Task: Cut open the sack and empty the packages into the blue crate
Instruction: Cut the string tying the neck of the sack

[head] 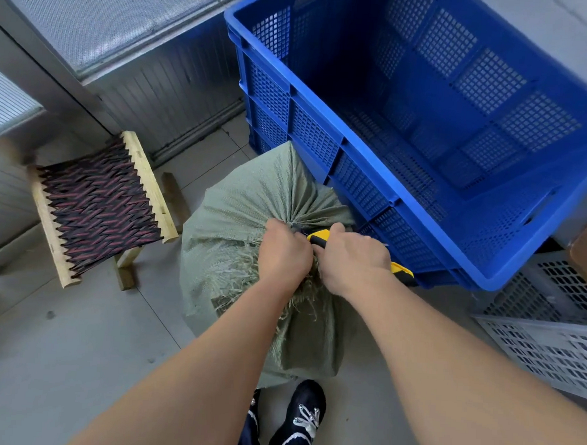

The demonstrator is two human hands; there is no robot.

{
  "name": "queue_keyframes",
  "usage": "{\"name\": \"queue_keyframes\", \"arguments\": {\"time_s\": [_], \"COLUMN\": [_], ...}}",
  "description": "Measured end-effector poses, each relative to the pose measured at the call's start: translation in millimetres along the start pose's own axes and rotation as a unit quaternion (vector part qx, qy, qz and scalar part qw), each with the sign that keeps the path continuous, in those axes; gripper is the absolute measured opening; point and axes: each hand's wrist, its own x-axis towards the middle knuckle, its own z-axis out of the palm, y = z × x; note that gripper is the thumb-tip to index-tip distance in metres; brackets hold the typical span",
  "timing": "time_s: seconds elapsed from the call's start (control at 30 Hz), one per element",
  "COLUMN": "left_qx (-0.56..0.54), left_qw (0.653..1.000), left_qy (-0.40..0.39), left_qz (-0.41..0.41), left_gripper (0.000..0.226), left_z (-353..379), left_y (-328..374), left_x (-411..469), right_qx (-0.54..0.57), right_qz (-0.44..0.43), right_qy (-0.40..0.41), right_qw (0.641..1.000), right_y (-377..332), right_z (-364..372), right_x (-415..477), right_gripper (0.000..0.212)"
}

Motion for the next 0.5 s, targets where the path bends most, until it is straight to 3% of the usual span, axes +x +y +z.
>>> {"name": "queue_keyframes", "arguments": {"time_s": [0.07, 0.17, 0.27, 0.5], "left_qx": [0.003, 0.000, -0.022, 0.006], "left_qw": [1.000, 0.999, 0.998, 1.000], "left_qy": [0.003, -0.032, -0.052, -0.011], "left_qz": [-0.005, 0.009, 0.020, 0.019], "left_gripper": [0.020, 0.013, 0.024, 0.041], "left_z": [-4.4, 6.8, 16.9, -6.3], "left_y": [3.4, 2.3, -12.3, -18.2], "left_x": [-2.6, -30.9, -41.1, -14.6], "right_qx": [0.020, 0.073, 0.021, 0.110], "right_qz": [0.016, 0.160, 0.123, 0.121], "right_qy": [-0.030, -0.102, -0.052, -0.049], "right_qw": [0.999, 0.979, 0.991, 0.985], "right_y": [-2.0, 7.4, 14.2, 27.9], "right_z": [6.8, -2.6, -9.0, -5.0], "right_x": [12.7, 35.9, 35.9, -4.0], "right_gripper": [0.049, 0.059, 0.053, 0.054]}}
